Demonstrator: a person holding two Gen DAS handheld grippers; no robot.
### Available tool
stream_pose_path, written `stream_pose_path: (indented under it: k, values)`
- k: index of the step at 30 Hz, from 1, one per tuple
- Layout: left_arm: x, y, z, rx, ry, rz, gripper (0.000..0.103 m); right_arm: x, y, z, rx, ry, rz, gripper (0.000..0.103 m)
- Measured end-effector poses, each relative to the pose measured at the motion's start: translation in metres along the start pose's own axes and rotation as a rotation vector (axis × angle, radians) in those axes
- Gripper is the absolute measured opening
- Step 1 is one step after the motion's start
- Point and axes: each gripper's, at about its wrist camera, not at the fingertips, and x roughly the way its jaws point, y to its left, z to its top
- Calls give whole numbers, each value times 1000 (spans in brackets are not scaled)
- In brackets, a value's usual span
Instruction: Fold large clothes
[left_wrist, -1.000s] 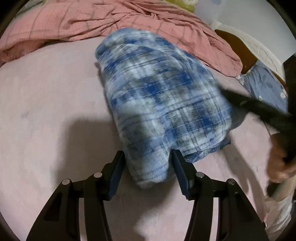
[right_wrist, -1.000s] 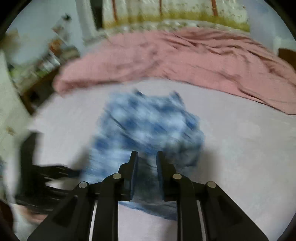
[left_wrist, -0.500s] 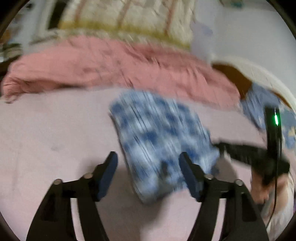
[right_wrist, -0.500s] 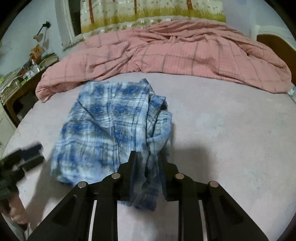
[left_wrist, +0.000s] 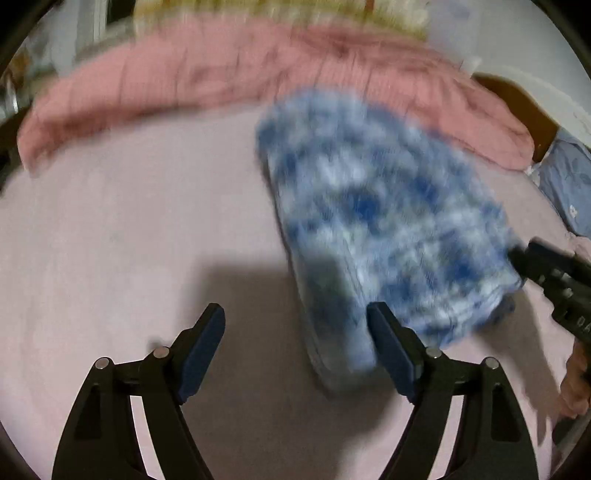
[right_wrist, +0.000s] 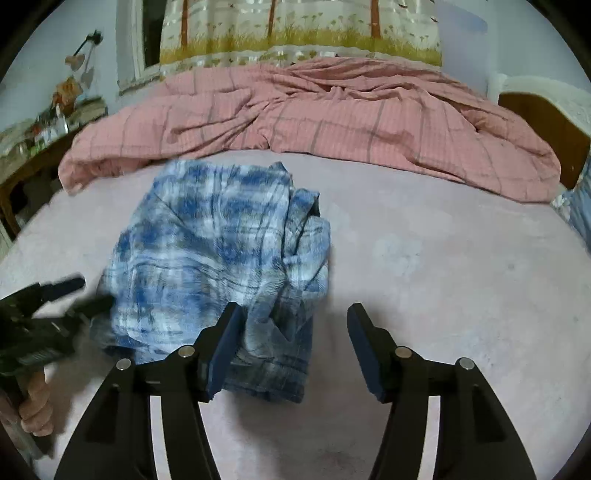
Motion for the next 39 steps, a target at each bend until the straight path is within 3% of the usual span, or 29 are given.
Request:
stream_pose_path:
  k: [8,11,14,16,17,19,21,23,27,30,31,34,35,36,37,38,39]
  values:
    - [-10,3,3,-1,-12,-45,79,7,-1,-4,-28,11,-12,69]
    - [-35,7,5,-19,-110,-85,78,-1,-4,-2,-26,-3,-5,69]
    - [-63,20,9,-114,-253,-106,81,-24,-11,9,-10,-49,19,69]
    - [-78,28,10,-159,-358,-109,89,-44,-21,19,47,-112,71,80]
    - [-81,30,12,-161,-373,-141,89,-54,-28,24,89,-150,109,84]
    - [-81,31,23,-169,-353,-238,93,-62,-37,30,147,-201,152,89]
    - [-71,35,37,-212,-323,-289,99,-60,-44,37,203,-223,186,89]
    - [-50,39,53,-254,-236,-358,102,-43,-50,42,249,-211,243,91]
    - [12,42,68,-335,-32,-460,102,21,-64,38,360,-68,351,92]
    - [49,46,59,-387,61,-539,101,65,-67,22,408,36,460,92]
    - [57,46,57,-390,88,-541,100,77,-66,16,415,57,499,92]
    - [53,30,53,-284,67,-544,100,107,-59,5,422,136,556,92]
    - [53,23,50,-257,71,-543,99,110,-58,3,415,125,558,92]
    - [52,18,48,-228,67,-504,89,109,-58,2,405,125,561,91]
    - [52,13,47,-202,64,-449,75,109,-57,3,403,131,568,84]
    - [48,7,47,-175,63,-402,71,110,-57,2,408,133,581,77]
    - [43,1,45,-155,55,-380,59,112,-57,0,415,141,595,68]
